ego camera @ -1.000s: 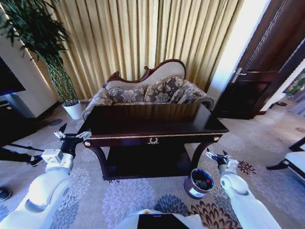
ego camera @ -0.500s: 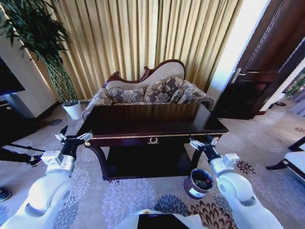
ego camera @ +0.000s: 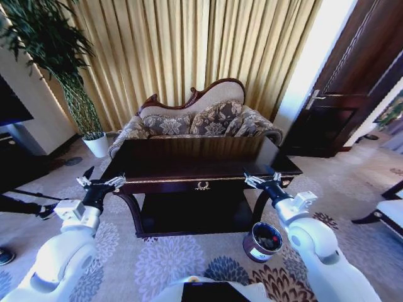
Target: Move to the front of the table and place the trash on the table into the trash bin.
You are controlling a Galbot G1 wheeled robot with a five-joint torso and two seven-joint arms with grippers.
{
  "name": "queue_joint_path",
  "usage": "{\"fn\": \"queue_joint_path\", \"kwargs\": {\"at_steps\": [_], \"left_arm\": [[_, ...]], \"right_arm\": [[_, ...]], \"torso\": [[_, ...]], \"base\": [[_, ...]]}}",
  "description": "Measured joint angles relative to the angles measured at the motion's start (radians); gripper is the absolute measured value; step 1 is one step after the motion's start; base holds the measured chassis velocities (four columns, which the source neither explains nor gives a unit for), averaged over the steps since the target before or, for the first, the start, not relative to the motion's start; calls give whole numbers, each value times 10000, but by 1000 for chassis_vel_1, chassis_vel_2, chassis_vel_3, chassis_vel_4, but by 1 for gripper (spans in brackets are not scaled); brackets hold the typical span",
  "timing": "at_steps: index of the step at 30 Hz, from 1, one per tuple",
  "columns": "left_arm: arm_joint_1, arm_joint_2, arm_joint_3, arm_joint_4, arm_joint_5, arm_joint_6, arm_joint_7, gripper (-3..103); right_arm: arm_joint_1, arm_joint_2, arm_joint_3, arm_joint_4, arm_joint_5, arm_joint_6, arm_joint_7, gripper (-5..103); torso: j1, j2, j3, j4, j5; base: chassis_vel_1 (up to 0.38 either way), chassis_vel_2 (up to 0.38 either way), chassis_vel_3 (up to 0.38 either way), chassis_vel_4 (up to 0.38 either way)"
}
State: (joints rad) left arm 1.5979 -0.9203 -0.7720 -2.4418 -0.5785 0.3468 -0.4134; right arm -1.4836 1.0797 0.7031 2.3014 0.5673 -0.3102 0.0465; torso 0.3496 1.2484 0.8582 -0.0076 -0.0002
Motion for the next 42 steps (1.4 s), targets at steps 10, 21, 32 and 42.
{"fn": "queue_joint_path", "kwargs": {"at_steps": [10, 21, 32, 42], "left_arm": [[29, 96, -54, -33, -4, 3, -5, 100], [116, 93, -100, -121, 14, -38, -4, 100], [174, 105, -98, -211, 41, -58, -3, 100], [169, 107, -58, -186, 47, -64, -3, 100]], "right_arm": [[-315, 75, 60, 256, -49, 5, 17, 100], [-546, 78, 138, 444, -97, 27, 42, 100], [-626, 55, 220, 470, -99, 66, 52, 100], [-635, 64, 241, 377, -91, 87, 59, 100]], "torso": [[3, -1, 2, 2, 1], [-1, 0, 0, 0, 1], [-3, 0, -1, -2, 4], [-1, 1, 0, -1, -5]], "base": [[21, -20, -22, 19], [165, -181, -174, 166], [239, -249, -232, 238], [226, -220, -228, 212]]}}
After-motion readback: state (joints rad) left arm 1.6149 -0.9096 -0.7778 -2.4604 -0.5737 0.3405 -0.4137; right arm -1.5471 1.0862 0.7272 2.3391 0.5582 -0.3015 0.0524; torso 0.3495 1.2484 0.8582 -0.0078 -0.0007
